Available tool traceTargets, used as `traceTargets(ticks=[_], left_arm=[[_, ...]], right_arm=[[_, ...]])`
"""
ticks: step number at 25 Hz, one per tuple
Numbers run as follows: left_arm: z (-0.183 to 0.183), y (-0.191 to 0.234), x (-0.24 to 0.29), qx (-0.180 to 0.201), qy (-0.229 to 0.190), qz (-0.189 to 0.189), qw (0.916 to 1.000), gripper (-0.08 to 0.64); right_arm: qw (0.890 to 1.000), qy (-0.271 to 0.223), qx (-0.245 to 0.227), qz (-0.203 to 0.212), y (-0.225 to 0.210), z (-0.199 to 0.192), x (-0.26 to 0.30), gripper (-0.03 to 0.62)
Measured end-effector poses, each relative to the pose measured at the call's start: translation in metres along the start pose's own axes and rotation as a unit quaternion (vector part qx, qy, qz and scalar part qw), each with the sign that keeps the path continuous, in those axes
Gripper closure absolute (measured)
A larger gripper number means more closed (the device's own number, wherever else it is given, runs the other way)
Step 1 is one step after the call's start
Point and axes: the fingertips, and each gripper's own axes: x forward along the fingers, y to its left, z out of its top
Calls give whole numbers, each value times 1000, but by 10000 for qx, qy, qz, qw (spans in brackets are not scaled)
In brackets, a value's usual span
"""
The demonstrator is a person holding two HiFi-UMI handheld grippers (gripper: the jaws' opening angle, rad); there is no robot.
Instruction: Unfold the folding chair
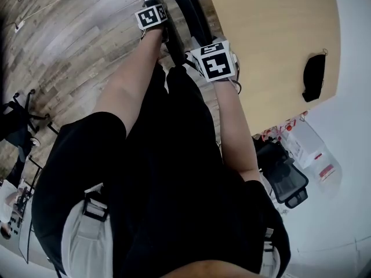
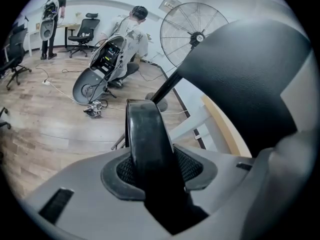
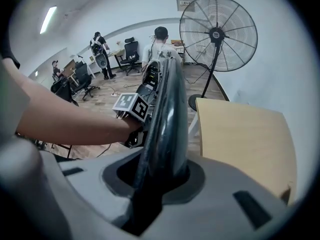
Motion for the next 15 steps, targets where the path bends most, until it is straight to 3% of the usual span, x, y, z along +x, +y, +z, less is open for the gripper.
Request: traceTargets(ticks=[15], left_arm=[[-3,-22,15,69,-147,-111,9998,390]], right_arm=[[9983,-117,-452,359,-54,-15,1,510]])
